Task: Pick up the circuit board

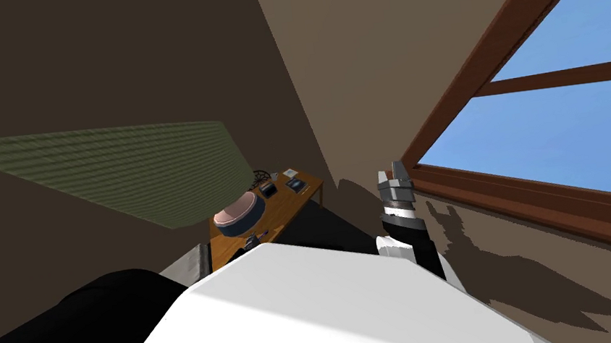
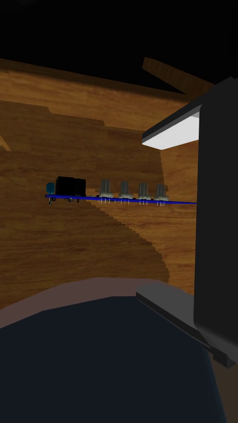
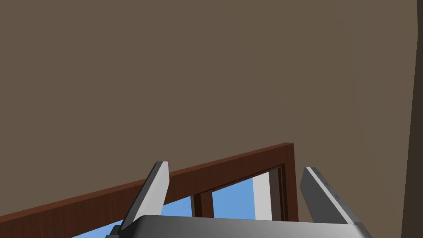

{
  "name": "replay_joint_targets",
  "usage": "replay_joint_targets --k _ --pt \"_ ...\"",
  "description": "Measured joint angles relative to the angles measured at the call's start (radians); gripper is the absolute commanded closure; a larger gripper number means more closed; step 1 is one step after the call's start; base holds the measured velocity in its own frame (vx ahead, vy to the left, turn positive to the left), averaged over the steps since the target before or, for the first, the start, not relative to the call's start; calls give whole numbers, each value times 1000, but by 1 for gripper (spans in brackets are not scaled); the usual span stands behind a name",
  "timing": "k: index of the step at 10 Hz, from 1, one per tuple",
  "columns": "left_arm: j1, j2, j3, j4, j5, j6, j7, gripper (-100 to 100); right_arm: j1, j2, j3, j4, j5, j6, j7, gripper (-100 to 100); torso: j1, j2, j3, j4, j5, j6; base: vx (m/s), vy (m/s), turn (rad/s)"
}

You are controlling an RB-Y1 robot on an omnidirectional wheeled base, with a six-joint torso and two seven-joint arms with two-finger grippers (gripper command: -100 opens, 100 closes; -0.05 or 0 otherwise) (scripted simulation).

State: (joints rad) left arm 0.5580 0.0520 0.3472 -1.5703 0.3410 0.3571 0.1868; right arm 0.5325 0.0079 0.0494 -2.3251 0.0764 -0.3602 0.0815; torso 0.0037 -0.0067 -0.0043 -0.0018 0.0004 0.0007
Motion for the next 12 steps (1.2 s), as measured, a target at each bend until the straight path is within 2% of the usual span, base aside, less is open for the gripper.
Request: replay_joint_targets --k 1,2,6,7,11,12 --pt "0 -3 0 1 0 2 0 0 0 0 0 0 0 0 0 0 0 3 1 1 0 0 7 0 -1" --pt "0 -2 0 1 0 1 0 -100 0 0 0 0 0 0 0 0 0 4 3 1 0 0 15 19 30" --pt "-42 -7 -3 69 -17 -38 -3 -100 0 0 0 0 0 0 0 0 2 4 2 1 0 0 21 28 14" --pt "-43 -7 -4 70 -18 -40 -4 100 0 0 0 0 0 0 0 0 1 5 3 1 0 0 0 0 0" --pt "-42 -8 -2 70 -17 -39 -1 100 0 0 0 0 0 0 0 0 -1 6 3 1 0 2 0 0 0" --pt "-42 -8 -3 70 -17 -39 -2 0 0 0 0 0 0 0 0 0 -1 6 3 1 -1 1 0 0 0"
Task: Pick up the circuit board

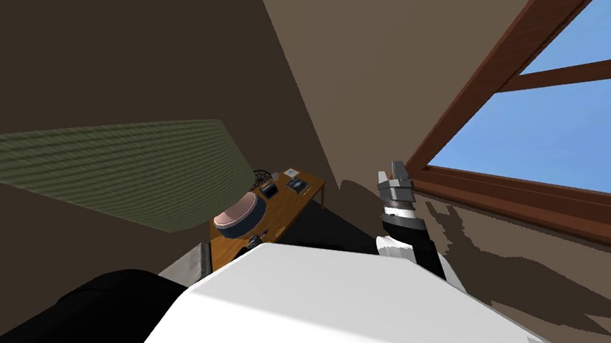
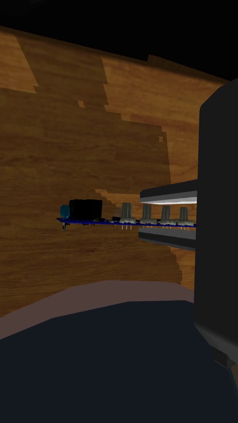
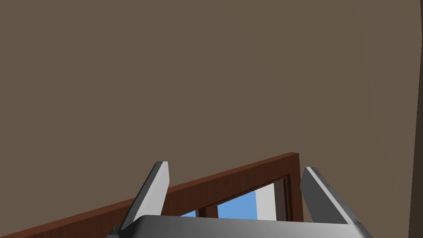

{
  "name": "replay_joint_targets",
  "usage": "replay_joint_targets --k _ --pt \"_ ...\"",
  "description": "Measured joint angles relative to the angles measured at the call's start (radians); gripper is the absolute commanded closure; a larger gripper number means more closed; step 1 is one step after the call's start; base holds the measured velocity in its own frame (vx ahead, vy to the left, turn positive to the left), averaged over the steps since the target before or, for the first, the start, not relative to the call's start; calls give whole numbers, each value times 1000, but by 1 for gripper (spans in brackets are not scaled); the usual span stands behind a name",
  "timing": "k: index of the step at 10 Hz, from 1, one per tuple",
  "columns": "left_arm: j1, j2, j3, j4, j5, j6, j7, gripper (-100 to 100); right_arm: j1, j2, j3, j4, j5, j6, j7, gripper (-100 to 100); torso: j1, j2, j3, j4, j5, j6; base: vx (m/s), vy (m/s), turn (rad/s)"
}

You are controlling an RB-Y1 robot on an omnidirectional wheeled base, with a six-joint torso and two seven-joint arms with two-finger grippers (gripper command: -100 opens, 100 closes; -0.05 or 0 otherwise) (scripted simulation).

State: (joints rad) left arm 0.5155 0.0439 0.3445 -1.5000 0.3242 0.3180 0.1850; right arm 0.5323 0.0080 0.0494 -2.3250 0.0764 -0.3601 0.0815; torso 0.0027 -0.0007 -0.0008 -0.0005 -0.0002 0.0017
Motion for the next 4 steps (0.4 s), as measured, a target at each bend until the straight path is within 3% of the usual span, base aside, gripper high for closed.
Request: replay_joint_targets --k 1,3,4 --pt "0 0 0 0 0 0 0 100 0 0 0 0 0 0 0 0 0 0 0 0 0 0 -26 -35 -57" --pt "29 1 0 -44 9 21 0 100 0 0 0 0 0 0 0 0 -3 3 2 1 -1 0 -24 -28 -11" --pt "31 1 0 -48 9 25 0 0 0 0 0 0 0 0 0 0 -2 2 1 1 -1 0 0 0 0"
